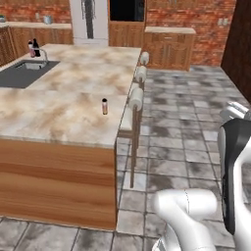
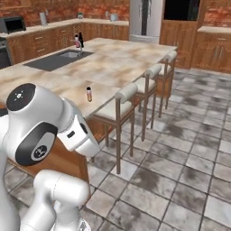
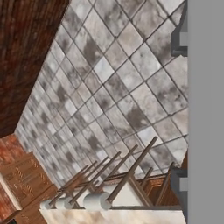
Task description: Place the large bottle from the dining counter next to the other large bottle outside the sink, and place the small bottle from the dining counter next to the other small bottle inside the sink.
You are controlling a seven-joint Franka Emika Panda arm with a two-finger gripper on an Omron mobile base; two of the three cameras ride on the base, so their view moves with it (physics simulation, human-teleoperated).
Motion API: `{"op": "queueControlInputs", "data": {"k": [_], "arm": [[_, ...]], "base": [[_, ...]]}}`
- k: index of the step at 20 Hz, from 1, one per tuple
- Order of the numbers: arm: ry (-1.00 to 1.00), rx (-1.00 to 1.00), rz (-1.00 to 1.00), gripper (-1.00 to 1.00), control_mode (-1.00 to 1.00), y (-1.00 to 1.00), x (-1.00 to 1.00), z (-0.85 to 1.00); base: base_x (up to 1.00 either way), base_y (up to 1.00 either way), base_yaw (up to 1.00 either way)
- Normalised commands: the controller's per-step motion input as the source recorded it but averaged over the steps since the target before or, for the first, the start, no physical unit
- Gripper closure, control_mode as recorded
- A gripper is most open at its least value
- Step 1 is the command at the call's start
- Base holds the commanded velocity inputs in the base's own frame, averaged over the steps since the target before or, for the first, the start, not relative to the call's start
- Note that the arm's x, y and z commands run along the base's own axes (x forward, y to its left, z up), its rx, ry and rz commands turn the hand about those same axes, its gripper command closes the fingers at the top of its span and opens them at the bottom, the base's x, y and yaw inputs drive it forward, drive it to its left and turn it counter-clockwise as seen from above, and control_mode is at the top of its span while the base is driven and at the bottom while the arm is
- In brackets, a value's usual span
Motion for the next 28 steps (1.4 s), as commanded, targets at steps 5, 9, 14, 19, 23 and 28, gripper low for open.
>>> {"op": "queueControlInputs", "data": {"k": [5,9,14,19,23,28], "arm": [[0.00,0.00,0.00,-1.00,1.00,0.00,0.00,0.00],[0.00,0.00,0.00,-1.00,1.00,0.00,0.00,0.00],[0.00,0.00,0.00,-1.00,1.00,0.00,0.00,0.00],[0.00,0.00,0.00,-1.00,1.00,0.00,0.00,0.00],[0.00,0.00,0.00,-1.00,1.00,0.00,0.00,0.00],[0.00,0.00,0.00,-1.00,1.00,0.00,0.00,0.00]], "base": [[0.00,0.00,0.25],[0.10,0.00,0.25],[0.08,0.00,0.25],[0.04,0.00,0.25],[0.51,-0.09,0.19],[0.92,-0.45,0.07]]}}
